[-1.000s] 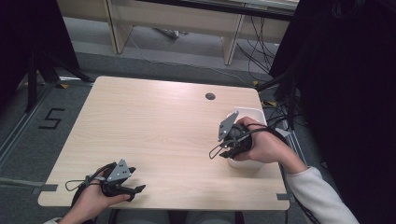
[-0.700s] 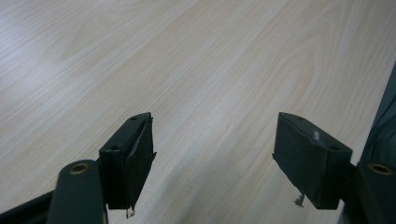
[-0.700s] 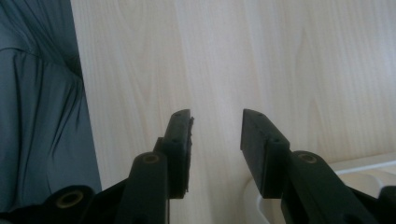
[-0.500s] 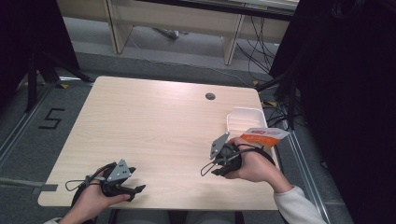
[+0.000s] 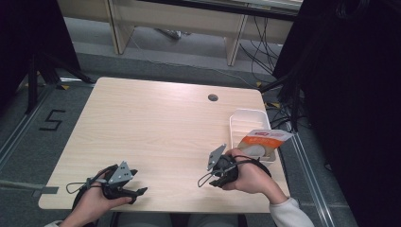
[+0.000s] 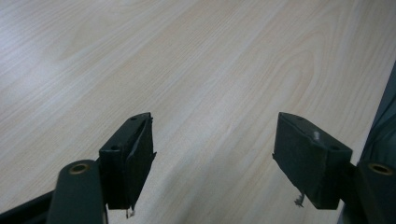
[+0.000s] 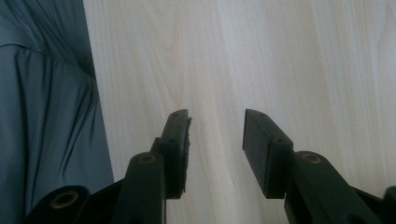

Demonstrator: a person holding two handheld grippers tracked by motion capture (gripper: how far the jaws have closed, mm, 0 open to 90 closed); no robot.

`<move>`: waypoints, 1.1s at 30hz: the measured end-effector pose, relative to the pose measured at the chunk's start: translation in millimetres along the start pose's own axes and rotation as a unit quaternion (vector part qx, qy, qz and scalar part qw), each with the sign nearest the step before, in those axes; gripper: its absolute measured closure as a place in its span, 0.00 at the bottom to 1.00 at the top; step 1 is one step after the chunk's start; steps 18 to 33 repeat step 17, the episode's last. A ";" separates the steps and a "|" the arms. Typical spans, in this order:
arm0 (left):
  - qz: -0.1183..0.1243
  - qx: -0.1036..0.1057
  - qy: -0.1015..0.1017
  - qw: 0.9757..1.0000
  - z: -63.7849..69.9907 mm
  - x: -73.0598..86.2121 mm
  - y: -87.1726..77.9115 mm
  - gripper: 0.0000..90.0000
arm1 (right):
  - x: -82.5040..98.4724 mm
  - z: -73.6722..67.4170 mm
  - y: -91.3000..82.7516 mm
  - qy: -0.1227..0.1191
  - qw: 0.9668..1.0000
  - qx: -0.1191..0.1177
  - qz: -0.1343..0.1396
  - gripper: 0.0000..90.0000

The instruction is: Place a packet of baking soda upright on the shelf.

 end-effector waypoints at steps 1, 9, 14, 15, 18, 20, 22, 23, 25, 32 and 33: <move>0.002 0.001 -0.002 1.000 0.2 -0.1 0.4 0.31 | 0.9 -0.3 0.6 0.005 1.000 0.006 -0.004 0.69; 0.002 0.004 0.002 1.000 -0.1 -0.5 0.8 0.31 | 1.9 -2.3 4.5 0.007 1.000 0.000 -0.006 0.67; 0.005 0.006 -0.015 1.000 2.0 -0.2 1.9 0.31 | 1.7 -0.5 5.6 -0.014 1.000 -0.004 0.004 0.66; 0.005 0.006 -0.015 1.000 2.0 -0.3 1.9 0.31 | 2.7 -1.3 4.8 -0.005 1.000 -0.004 -0.001 0.66; 0.006 0.006 -0.015 1.000 2.0 -0.4 1.9 0.31 | 3.6 -1.9 4.1 0.001 1.000 -0.003 -0.004 0.66; 0.006 0.006 -0.015 1.000 2.0 -0.4 1.9 0.31 | 3.6 -1.9 4.1 0.001 1.000 -0.003 -0.004 0.66; 0.006 0.006 -0.015 1.000 2.0 -0.4 1.9 0.31 | 3.6 -1.9 4.1 0.001 1.000 -0.003 -0.004 0.66; 0.006 0.006 -0.015 1.000 2.0 -0.4 1.9 0.31 | 3.6 -1.9 4.1 0.001 1.000 -0.003 -0.004 0.66; 0.006 0.006 -0.015 1.000 2.0 -0.4 1.9 0.31 | 3.6 -1.9 4.1 0.001 1.000 -0.003 -0.004 0.66; 0.006 0.006 -0.015 1.000 2.0 -0.4 1.9 0.31 | 3.6 -1.9 4.1 0.001 1.000 -0.003 -0.004 0.66; 0.006 0.006 -0.015 1.000 2.0 -0.4 1.9 0.31 | 3.6 -1.9 4.1 0.001 1.000 -0.003 -0.004 0.66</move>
Point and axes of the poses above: each handheld gripper's, and its own axes: y roughly forward along the jaws, x roughly out of its underside, z roughly to its right, the point moved 8 cm from there along y, roughly forward along the jaws, and after that the axes turned 1 degree about z, right-handed, at the moved point
